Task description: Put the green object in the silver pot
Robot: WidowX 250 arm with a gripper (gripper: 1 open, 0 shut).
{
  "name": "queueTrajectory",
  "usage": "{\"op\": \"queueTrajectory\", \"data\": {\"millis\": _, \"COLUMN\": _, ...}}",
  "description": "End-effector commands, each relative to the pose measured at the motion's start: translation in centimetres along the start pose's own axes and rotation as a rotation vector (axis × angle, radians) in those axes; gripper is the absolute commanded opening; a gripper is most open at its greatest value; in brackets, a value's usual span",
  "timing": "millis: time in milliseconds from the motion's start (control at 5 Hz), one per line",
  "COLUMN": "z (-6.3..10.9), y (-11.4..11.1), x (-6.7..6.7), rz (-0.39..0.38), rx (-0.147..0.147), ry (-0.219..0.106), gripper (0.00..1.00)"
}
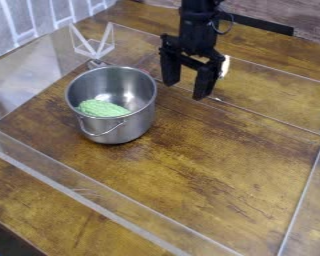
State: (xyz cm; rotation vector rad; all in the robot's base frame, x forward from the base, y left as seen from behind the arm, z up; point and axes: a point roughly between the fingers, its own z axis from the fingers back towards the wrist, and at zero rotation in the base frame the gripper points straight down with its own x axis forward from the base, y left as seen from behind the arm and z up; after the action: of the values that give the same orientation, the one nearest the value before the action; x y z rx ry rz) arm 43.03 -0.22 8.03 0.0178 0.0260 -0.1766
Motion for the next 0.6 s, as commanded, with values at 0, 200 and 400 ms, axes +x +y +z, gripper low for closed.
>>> {"op": "queueTrajectory", "data": {"millis": 0, "z": 3.61, "y": -0.68, "x": 0.54, "rz": -0.02, "rx": 0.016, "ry": -0.082, "gripper": 1.0}}
{"op": "queueTrajectory", "data": {"millis": 200, "z": 4.04, "y": -1.07, "x": 0.63, "rz": -0.027, "rx": 0.017, "ry": -0.085, "gripper": 1.0}}
{"op": "queueTrajectory", "data": {"millis": 400, "z": 4.4, "y": -1.25, "x": 0.54, "rz": -0.026, "rx": 0.017, "ry": -0.085, "gripper": 1.0}}
